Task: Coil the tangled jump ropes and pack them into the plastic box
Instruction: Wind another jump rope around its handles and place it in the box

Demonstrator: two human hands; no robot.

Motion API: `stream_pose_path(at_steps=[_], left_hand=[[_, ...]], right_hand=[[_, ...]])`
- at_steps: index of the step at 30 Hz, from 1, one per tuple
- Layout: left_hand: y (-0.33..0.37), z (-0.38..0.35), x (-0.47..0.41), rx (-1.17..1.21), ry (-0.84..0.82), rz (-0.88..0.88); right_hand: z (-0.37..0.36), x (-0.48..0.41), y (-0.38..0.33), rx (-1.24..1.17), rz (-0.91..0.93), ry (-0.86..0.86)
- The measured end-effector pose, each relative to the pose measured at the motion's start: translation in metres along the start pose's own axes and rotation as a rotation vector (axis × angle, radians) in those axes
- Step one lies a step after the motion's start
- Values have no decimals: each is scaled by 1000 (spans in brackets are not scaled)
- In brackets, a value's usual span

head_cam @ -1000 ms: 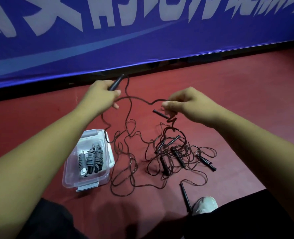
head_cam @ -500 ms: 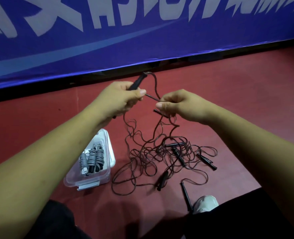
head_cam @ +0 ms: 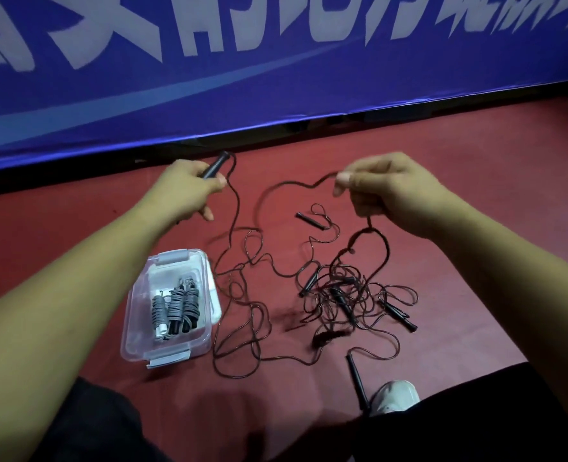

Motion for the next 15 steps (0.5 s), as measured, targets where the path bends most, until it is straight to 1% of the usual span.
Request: stream_pose_path(at_steps=[1, 2, 4, 6, 9, 11, 13, 15], left_hand=[[5, 0, 2, 6, 14, -32], [12, -2, 4, 39, 11, -85], [31, -12, 13, 168, -59, -206], [49, -31, 25, 288, -189, -289], [62, -60, 39, 292, -371, -306], [63, -72, 41, 239, -438, -304], [61, -77, 40, 197, -450, -309], [60, -72, 35, 239, -394, -300]], right_hand=[[-2, 0, -12, -72, 49, 4], [-4, 0, -21, -76, 69, 7], [-12, 1, -30, 90, 30, 12], [-22, -1, -28, 223, -25, -16], [-31, -7, -23, 216, -48, -26], [-34, -11, -22, 192, -38, -47], [-37, -13, -19, 175, -37, -78], [-41, -15, -11, 176, -63, -127]])
Point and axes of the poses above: each hand's wrist, its own x-axis away from the middle knuckle, its own z-axis out of the back of the hand, y = z × x, the point moved 6 cm from there along -x, towards the middle knuckle, and after that the axes turned 14 degrees about -y, right-handed, at the moved point
